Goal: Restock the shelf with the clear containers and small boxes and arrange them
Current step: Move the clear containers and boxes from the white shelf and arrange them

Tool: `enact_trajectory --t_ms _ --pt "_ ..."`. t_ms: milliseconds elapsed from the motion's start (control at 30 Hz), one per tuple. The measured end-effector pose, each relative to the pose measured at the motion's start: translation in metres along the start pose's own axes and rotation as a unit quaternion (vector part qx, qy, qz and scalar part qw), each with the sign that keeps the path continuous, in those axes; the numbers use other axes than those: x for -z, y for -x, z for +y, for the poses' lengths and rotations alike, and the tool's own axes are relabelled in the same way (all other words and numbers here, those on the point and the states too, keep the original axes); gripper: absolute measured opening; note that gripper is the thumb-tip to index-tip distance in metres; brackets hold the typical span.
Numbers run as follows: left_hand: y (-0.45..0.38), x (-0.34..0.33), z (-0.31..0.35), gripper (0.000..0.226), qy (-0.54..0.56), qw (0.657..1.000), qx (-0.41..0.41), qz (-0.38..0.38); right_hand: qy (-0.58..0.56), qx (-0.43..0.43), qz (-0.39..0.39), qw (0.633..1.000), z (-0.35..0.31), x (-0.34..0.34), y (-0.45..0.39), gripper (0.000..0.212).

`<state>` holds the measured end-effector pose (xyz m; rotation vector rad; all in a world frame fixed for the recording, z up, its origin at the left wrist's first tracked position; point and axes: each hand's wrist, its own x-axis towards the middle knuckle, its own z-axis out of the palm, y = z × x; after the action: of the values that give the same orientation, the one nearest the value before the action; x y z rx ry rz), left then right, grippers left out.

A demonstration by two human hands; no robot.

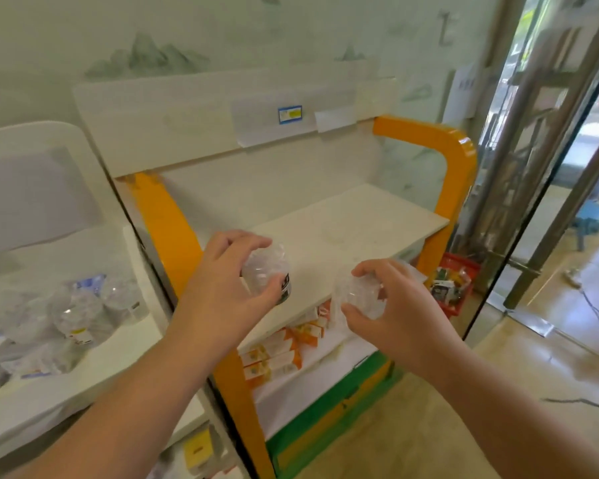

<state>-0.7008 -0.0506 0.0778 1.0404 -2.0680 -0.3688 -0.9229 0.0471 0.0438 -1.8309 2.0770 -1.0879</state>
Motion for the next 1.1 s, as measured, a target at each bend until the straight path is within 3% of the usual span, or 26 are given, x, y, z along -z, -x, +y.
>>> enact_trajectory --t_ms 400,767,1100 --pt "-0.059 -0.065 -0.008 0.043 -0.027 0.997 0.066 -0.008 -0.033 -0.014 -0.041 0.999 0.058 -0.019 -0.104 0.044" --pt "-0.103 -0.111 -0.045 0.042 -0.093 0.96 0.234 0.121 -0.092 0.133 -0.149 0.975 0.093 -0.091 -0.259 0.043" --pt "-0.148 -0.137 -0.106 0.041 -0.118 0.907 0.35 0.202 -0.08 0.192 -0.237 0.949 0.111 -0.159 -0.355 0.044"
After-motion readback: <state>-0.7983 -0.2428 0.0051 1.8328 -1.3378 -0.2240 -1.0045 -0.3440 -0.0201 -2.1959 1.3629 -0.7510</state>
